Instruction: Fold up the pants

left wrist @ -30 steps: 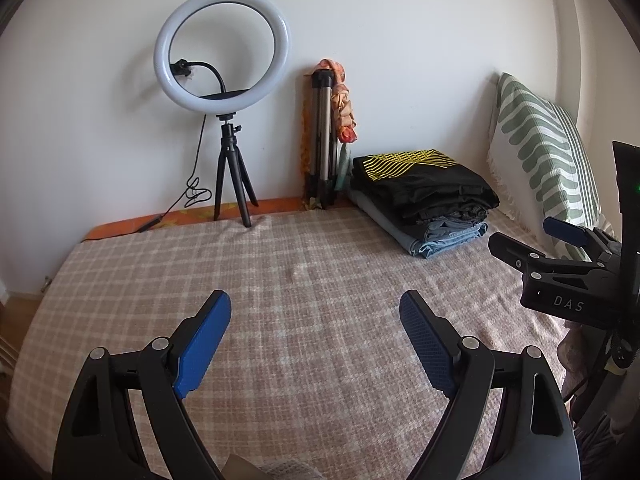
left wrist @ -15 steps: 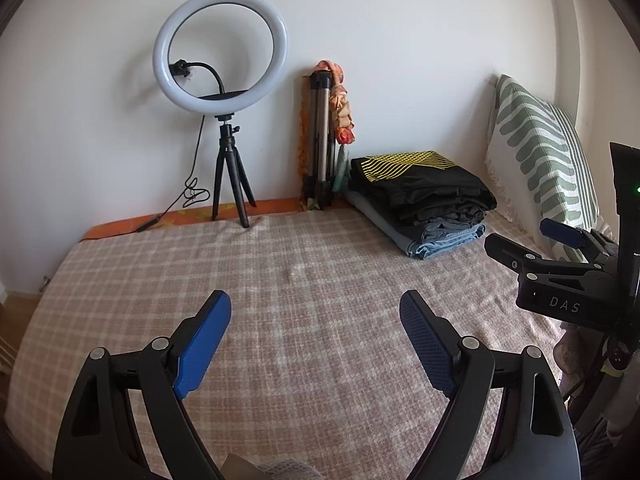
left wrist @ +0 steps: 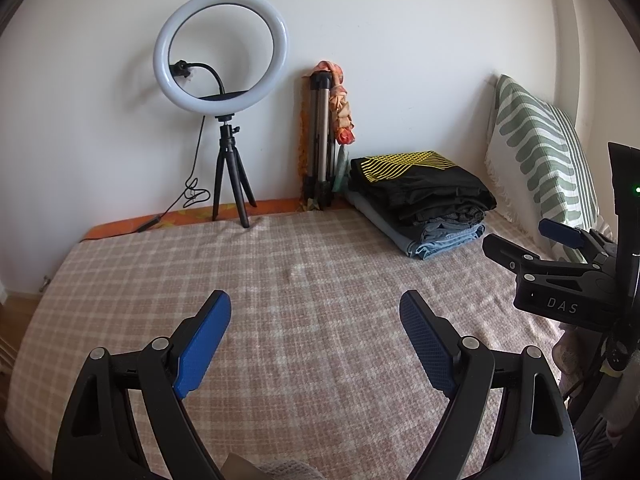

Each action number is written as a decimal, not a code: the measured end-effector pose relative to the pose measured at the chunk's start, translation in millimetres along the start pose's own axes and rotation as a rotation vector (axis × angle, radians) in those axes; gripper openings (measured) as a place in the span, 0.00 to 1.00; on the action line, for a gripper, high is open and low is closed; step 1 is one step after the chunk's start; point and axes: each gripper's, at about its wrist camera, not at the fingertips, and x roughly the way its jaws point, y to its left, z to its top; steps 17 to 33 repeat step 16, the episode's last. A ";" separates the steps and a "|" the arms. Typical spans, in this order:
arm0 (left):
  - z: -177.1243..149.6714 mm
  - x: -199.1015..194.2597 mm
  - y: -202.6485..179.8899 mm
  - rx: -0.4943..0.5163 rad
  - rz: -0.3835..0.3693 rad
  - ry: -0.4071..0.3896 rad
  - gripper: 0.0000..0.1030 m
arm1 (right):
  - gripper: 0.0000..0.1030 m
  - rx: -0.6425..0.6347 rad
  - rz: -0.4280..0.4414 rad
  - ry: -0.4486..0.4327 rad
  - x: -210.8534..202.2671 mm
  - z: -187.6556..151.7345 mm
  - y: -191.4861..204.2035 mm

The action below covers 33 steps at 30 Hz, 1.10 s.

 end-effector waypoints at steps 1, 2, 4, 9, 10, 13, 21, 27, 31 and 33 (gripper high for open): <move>-0.2 -0.2 -0.3 -0.001 0.000 0.001 0.84 | 1.00 0.000 -0.001 -0.001 -0.1 0.0 0.1; -0.6 -0.5 -0.5 -0.001 0.001 0.001 0.84 | 1.00 0.000 -0.001 -0.001 0.1 0.1 0.0; -0.8 -1.2 -1.0 0.001 0.006 -0.001 0.84 | 1.00 0.000 -0.001 -0.001 0.2 0.2 -0.3; -1.8 -2.2 -1.4 0.003 0.016 -0.009 0.84 | 1.00 -0.003 0.002 0.001 0.2 -0.7 0.8; -2.4 -2.4 -1.6 0.003 0.016 -0.012 0.84 | 1.00 -0.004 0.004 0.003 0.5 -0.6 1.0; -4.4 -3.2 -1.5 0.005 0.013 -0.021 0.84 | 1.00 -0.008 0.007 0.006 0.8 -1.4 2.2; -3.9 -4.3 1.0 0.000 0.017 -0.027 0.84 | 1.00 -0.009 0.012 0.006 1.6 -0.6 1.9; -3.9 -4.3 1.0 0.000 0.017 -0.027 0.84 | 1.00 -0.009 0.012 0.006 1.6 -0.6 1.9; -3.9 -4.3 1.0 0.000 0.017 -0.027 0.84 | 1.00 -0.009 0.012 0.006 1.6 -0.6 1.9; -3.9 -4.3 1.0 0.000 0.017 -0.027 0.84 | 1.00 -0.009 0.012 0.006 1.6 -0.6 1.9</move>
